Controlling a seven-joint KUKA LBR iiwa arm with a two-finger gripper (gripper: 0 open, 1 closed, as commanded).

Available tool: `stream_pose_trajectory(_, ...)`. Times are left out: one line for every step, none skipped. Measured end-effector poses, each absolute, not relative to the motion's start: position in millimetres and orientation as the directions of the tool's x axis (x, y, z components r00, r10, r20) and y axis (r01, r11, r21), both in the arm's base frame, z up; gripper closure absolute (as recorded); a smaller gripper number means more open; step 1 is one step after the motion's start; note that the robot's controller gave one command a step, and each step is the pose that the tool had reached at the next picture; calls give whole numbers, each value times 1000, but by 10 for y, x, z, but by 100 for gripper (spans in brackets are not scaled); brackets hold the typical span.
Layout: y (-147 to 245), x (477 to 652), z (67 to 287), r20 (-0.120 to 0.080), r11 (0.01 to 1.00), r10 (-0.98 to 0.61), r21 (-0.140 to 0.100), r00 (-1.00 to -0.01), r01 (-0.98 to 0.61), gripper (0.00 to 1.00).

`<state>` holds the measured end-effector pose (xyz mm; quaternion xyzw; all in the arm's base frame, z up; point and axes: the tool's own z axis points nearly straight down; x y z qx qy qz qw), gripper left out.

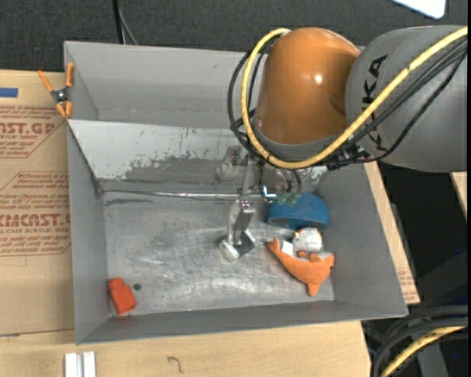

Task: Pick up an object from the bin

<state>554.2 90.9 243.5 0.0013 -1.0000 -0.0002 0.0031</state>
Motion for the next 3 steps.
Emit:
stream_pose_trajectory(904,5556,2481,-2,1000,-1,1,-1000,-1,0)
stream_pose_trajectory(615,5389,1944,-7,999,41,2,-999,41,0)
stream_pose_trajectory(453,5488,1681,5,988,154,0,-988,154,0)
